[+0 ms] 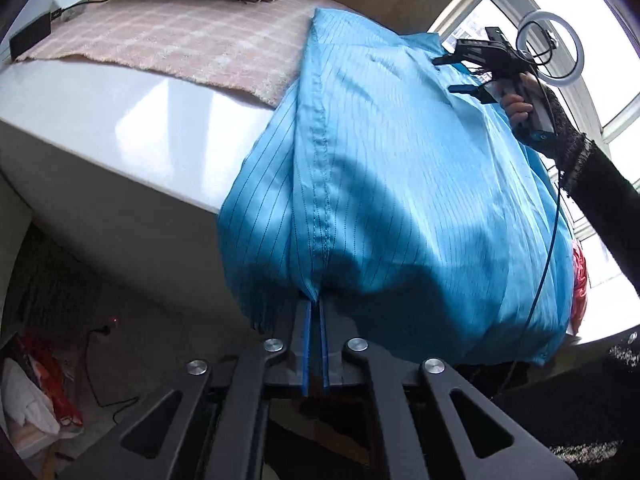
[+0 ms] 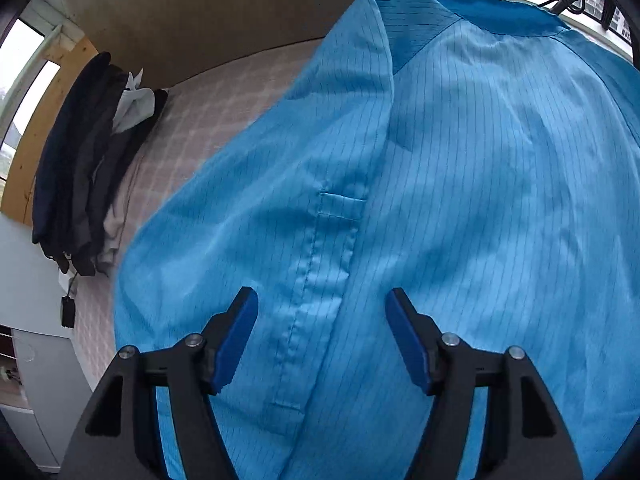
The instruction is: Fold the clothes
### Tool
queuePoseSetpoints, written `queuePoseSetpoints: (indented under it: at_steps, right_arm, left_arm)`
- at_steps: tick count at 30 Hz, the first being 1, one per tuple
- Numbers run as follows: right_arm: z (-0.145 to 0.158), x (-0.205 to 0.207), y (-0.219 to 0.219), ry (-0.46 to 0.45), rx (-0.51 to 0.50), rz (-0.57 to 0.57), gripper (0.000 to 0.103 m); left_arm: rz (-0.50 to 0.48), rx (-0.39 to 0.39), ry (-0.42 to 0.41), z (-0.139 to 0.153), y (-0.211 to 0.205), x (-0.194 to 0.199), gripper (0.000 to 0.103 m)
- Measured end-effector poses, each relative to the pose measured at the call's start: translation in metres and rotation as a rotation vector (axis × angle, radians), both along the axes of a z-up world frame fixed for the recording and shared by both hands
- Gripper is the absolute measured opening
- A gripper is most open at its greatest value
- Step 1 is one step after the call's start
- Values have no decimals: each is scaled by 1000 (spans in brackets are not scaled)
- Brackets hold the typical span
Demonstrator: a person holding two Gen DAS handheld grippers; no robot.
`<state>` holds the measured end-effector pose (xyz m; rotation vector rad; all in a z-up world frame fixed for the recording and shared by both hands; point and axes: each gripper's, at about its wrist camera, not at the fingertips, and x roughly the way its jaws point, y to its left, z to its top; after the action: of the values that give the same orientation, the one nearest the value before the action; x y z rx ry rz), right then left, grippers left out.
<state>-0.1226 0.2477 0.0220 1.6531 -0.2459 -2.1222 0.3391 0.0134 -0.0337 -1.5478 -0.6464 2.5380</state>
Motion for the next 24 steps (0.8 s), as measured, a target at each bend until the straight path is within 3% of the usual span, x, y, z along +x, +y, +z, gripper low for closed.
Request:
queuePoseSetpoints:
  at_steps: [1, 3, 6, 10, 13, 15, 17, 18, 20, 23, 24]
  right_arm:
    - [-1, 2, -4, -7, -14, 10, 60]
    - [-3, 7, -11, -18, -38, 31, 22]
    - [1, 15, -10, -1, -29, 49, 9]
    - [9, 26, 0, 8, -5, 49, 7]
    - [11, 36, 3, 18, 97, 100, 7]
    - [7, 40, -3, -7, 197, 152, 14]
    - [4, 46, -5, -31, 271, 203, 14]
    - [7, 48, -5, -25, 297, 213, 21]
    - [21, 52, -6, 28, 346, 209, 31]
    - [53, 60, -15, 191, 428, 175, 32]
    - [61, 64, -23, 215, 399, 194, 32]
  left_arm:
    - [-2, -2, 3, 1, 0, 2, 2]
    - [-4, -4, 3, 3, 1, 2, 2]
    - [-13, -17, 8, 7, 1, 8, 1]
    - [-19, -31, 13, 12, -3, 19, 1]
    - [-16, -50, -5, 10, -10, 26, 1]
    - [-8, -58, -26, 5, -15, 31, 1]
    - [-5, -58, -44, -1, -19, 36, 1]
    - [0, -59, -49, -3, -20, 37, 1]
    - [-1, -54, -41, -3, -21, 38, 1]
    - [-28, -65, -25, -1, -14, 40, 1]
    - [-38, -64, -28, -3, -12, 39, 1]
